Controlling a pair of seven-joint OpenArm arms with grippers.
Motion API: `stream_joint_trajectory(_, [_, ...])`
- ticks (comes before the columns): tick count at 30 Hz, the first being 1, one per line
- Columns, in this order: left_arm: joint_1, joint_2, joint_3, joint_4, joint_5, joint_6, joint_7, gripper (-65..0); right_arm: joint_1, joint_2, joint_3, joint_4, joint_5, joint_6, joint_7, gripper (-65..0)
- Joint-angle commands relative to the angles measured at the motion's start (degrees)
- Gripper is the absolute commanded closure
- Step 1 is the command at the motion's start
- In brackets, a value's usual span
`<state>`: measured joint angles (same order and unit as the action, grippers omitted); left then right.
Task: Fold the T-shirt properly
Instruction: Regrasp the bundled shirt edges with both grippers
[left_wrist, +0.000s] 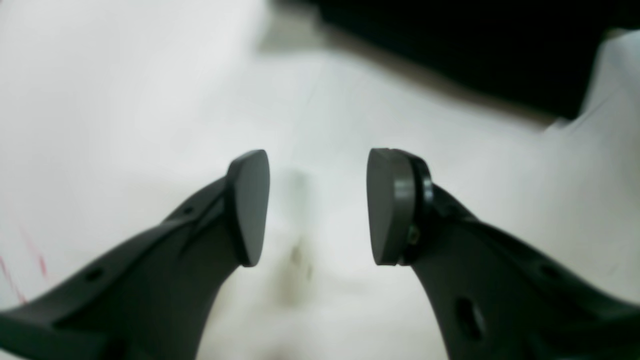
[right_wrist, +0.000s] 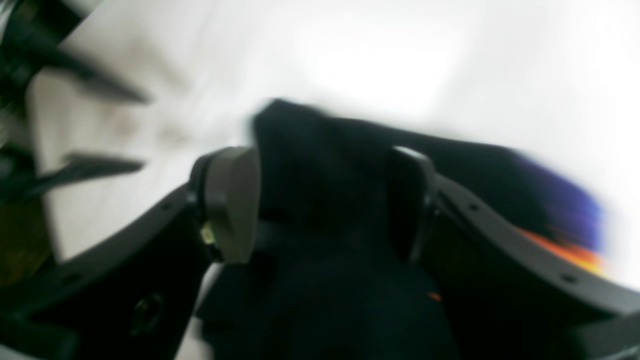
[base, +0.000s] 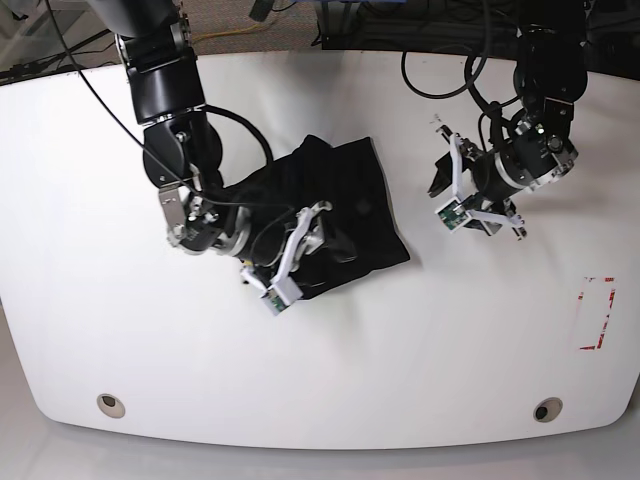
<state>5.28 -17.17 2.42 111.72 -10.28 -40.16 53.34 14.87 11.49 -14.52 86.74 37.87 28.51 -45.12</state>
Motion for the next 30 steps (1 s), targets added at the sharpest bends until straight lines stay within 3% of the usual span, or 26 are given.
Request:
stream_joint_trajectory(1, [-3.3, 1.48, 4.49, 0.85, -0.4, 0.16, -0.99, -29.3, 1.61, 2.27, 4.11, 1.04, 0.86, 0.37, 1.39, -37.9])
stream_joint_trajectory(6, [-6.64, 6.58, 11.61, 0.59, 0.31, 0.16, -0.99, -29.3, 3.63, 5.61, 6.22, -0.98, 0.51, 0.37, 1.39, -37.3])
stream_joint_trajectory(8, [-7.08, 8.6, 13.63, 0.59, 2.24, 0.16, -0.99, -29.4, 4.51, 5.96, 6.22, -3.44, 0.51, 0.37, 1.39, -33.6])
stream_joint_trajectory(11, [-7.34, 12.47, 18.29, -1.79, 7.34, 0.16, -0.99, -29.6, 7.32, 5.96, 6.22, -10.12, -0.11, 0.63, 1.74, -21.2])
stream_joint_trajectory(13, [-7.34, 14.14, 19.87, -4.69, 9.45, 0.16, -0.99, -29.4, 8.99, 5.61, 6.04, -13.64, -2.48, 0.81, 1.83, -16.5])
stream_joint_trajectory(17, [-7.7, 16.77, 20.22, -10.32, 11.38, 0.16, -0.99, -29.3, 11.37, 3.77, 5.86, -18.74, -9.43, 0.89, 4.82, -17.9])
stream_joint_trajectory(24, [-7.78, 16.6, 19.96, -11.99, 11.65, 0.16, -2.13, -29.3, 12.34, 1.39, 5.95, -27.09, -21.03, 2.39, 12.73, -19.2])
stream_joint_trajectory(30, [-7.26, 13.96, 16.44, -15.33, 11.82, 0.16, -7.76, -29.3, 11.54, 1.92, 6.04, -30.61, -21.74, 5.03, 15.37, -19.0])
